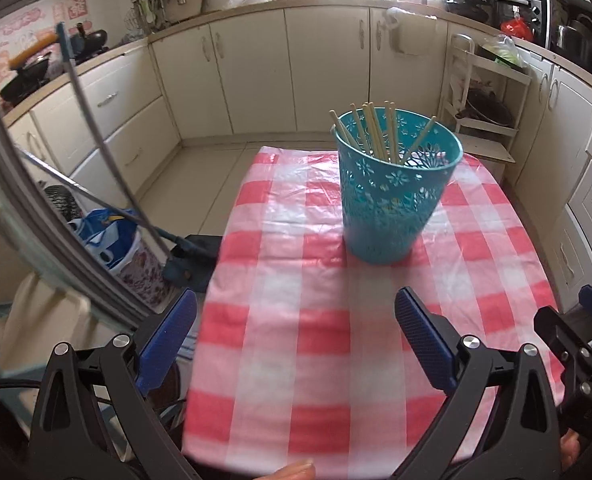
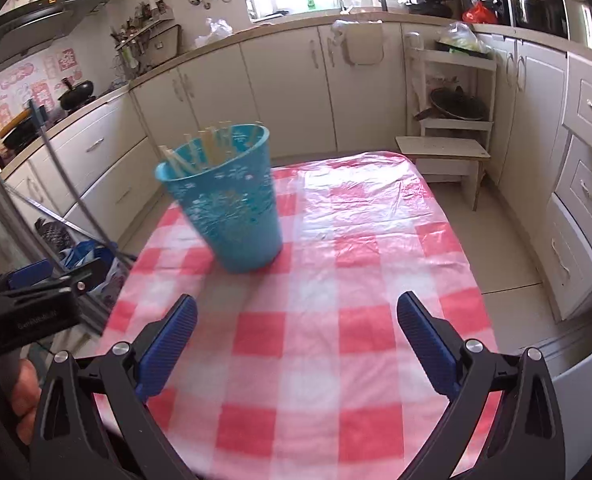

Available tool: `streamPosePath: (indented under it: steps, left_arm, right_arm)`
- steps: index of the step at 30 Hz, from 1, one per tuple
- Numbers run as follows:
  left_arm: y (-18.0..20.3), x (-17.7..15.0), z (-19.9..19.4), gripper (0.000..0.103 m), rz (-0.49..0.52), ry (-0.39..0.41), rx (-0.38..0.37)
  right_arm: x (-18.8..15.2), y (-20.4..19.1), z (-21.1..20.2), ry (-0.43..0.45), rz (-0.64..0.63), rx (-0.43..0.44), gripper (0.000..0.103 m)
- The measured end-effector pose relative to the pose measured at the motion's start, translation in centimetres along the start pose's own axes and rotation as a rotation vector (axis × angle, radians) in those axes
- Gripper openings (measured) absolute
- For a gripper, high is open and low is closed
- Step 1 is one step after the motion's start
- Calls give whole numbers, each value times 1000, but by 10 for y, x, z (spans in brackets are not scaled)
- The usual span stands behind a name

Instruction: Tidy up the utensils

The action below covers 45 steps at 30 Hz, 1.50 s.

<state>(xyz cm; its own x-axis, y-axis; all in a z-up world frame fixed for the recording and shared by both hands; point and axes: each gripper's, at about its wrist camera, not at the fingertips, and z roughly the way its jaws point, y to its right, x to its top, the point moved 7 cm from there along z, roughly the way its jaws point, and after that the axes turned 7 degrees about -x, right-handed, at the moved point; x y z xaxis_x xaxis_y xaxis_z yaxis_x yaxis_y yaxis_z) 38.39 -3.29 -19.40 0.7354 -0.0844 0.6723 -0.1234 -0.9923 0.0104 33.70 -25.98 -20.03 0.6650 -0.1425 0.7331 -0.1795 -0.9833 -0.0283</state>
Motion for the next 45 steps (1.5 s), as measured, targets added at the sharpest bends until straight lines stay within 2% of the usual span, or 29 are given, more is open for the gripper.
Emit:
streamPosePath:
  steps: [5,9,15,25,36,45]
  left_arm:
    - [2,-30,-70,95,-22,33,6]
    - [-2,-52,-118,95,-59,63,-40]
    - [-13,-79,-170,95,-95,107,-57]
    - [-16,-109,-209,95,-64,115,-23]
    - [-7,-118,-239,95,-35,150,-34]
    - [0,-121,-259,95,-21,180,-38]
  right_arm:
    - [-15,-14,-75,24,-4,41,96]
    - [-32,-23,-125,30,-5,78,96]
    - [-58,-33,-177,30,16,103,96]
    - [-113,-41,-219,-13,62,112,96]
    - [-111,-42,-254,87,43,96,96]
    - [-114,-40,-265,101,53,103,96]
